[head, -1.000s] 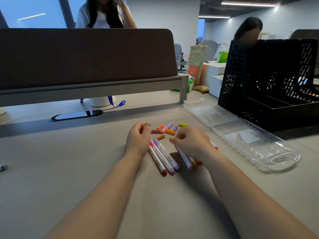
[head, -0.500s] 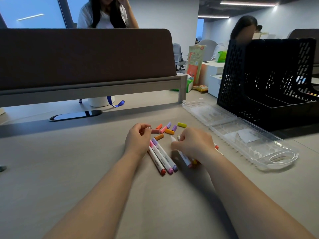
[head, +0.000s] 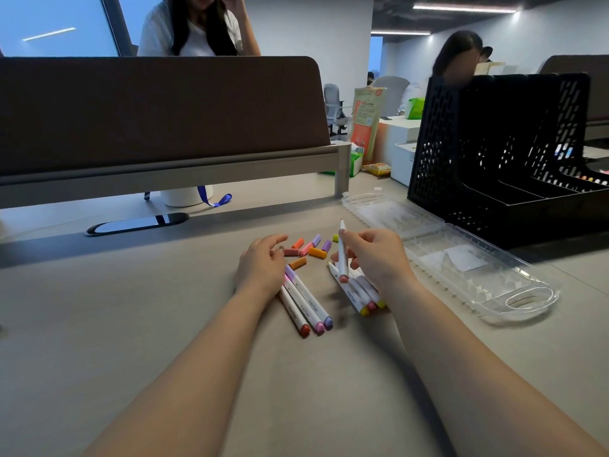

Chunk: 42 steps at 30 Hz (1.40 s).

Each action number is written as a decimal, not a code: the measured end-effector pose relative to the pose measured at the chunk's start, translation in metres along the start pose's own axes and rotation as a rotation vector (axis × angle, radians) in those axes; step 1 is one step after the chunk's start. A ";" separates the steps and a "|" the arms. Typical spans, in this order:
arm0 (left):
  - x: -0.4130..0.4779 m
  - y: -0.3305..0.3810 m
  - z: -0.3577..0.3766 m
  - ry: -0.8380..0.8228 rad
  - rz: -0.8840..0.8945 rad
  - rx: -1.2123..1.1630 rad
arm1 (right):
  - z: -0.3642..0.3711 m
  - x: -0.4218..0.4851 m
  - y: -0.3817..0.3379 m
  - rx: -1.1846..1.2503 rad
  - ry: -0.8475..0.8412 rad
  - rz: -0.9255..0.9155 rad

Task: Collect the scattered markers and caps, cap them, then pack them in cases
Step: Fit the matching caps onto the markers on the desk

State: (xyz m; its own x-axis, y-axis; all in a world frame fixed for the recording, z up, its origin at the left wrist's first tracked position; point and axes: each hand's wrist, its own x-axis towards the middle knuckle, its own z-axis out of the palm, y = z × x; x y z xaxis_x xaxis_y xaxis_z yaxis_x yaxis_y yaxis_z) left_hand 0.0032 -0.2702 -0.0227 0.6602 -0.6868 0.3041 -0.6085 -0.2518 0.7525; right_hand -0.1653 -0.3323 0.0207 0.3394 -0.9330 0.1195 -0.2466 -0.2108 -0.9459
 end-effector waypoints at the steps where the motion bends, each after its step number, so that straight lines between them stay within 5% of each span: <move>1: 0.000 0.001 0.002 -0.032 0.017 0.056 | 0.001 0.000 0.001 -0.001 0.007 0.006; 29: 0.014 0.002 -0.022 -0.164 -0.263 0.096 | 0.007 -0.005 0.004 0.024 -0.052 -0.074; 38: 0.010 0.010 -0.025 -0.221 -0.186 0.290 | 0.014 -0.004 0.007 -0.024 -0.063 -0.113; 42: 0.008 0.013 -0.025 -0.109 -0.099 0.110 | 0.017 -0.003 0.009 -0.054 -0.043 -0.151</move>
State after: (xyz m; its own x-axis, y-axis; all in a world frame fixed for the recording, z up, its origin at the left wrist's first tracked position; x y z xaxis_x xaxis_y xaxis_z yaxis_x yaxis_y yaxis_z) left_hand 0.0114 -0.2619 0.0044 0.6708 -0.7237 0.1620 -0.5916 -0.3905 0.7053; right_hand -0.1529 -0.3261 0.0070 0.4150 -0.8763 0.2448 -0.2380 -0.3643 -0.9004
